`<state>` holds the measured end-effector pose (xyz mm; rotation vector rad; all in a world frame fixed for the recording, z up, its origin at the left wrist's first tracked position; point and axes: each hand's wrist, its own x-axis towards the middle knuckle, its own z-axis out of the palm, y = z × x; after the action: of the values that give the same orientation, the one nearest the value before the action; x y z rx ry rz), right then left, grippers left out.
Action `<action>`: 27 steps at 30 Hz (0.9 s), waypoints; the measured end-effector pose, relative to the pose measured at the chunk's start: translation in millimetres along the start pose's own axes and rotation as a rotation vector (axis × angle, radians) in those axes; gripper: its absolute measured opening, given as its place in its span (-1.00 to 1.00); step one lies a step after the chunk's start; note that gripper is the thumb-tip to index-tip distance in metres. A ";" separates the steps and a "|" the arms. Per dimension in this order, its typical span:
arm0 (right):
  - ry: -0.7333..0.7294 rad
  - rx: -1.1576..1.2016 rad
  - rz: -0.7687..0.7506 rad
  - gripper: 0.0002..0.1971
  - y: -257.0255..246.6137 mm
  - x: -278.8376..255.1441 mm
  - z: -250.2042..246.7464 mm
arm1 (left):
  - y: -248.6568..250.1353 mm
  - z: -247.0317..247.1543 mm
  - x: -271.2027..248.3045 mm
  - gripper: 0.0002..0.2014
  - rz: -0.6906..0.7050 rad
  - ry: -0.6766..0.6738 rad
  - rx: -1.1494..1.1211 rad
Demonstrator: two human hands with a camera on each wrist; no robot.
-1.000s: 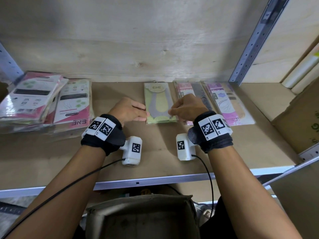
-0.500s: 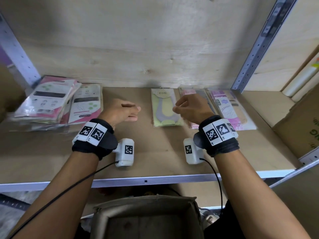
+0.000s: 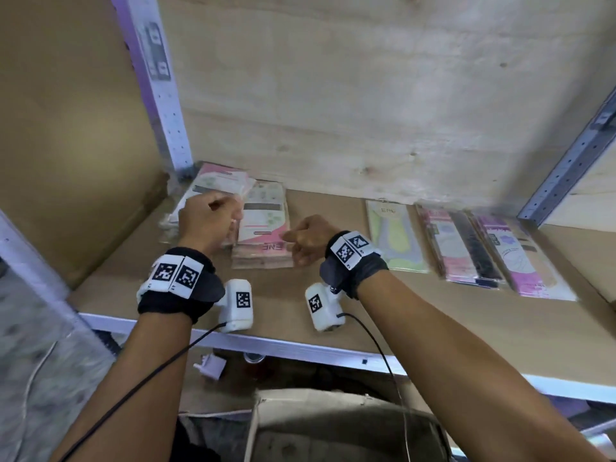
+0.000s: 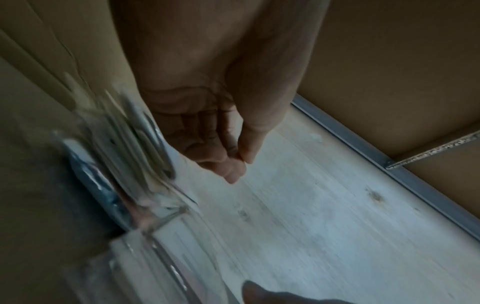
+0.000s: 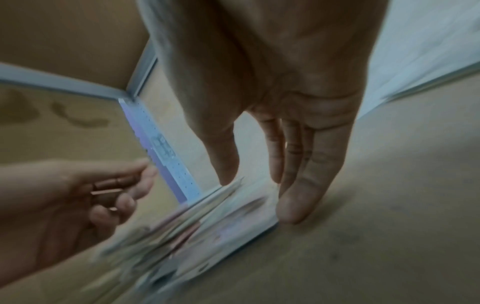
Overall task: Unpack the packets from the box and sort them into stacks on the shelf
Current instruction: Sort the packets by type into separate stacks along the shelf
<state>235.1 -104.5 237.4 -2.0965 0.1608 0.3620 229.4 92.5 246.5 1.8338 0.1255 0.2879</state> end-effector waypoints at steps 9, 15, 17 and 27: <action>0.125 -0.431 0.072 -0.13 -18.3 45.0 18.0 | -8.1 -21.1 4.1 -0.81 0.003 -0.026 -0.021; 0.069 -0.266 0.035 -0.61 -7.0 26.6 -4.3 | -11.6 -11.2 -1.1 -0.80 0.088 -0.110 0.066; 0.081 -0.037 -0.028 -0.73 2.3 12.2 -12.6 | -11.8 -3.9 -4.7 -0.83 0.082 -0.151 0.050; 0.255 0.288 -0.426 -0.81 28.1 -87.9 -62.3 | 6.3 39.3 -22.5 -0.29 -0.289 -0.535 -0.550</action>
<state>156.6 -174.9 273.2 -1.8230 -0.0819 -0.1766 217.6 48.9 239.5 1.2695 -0.0600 -0.3468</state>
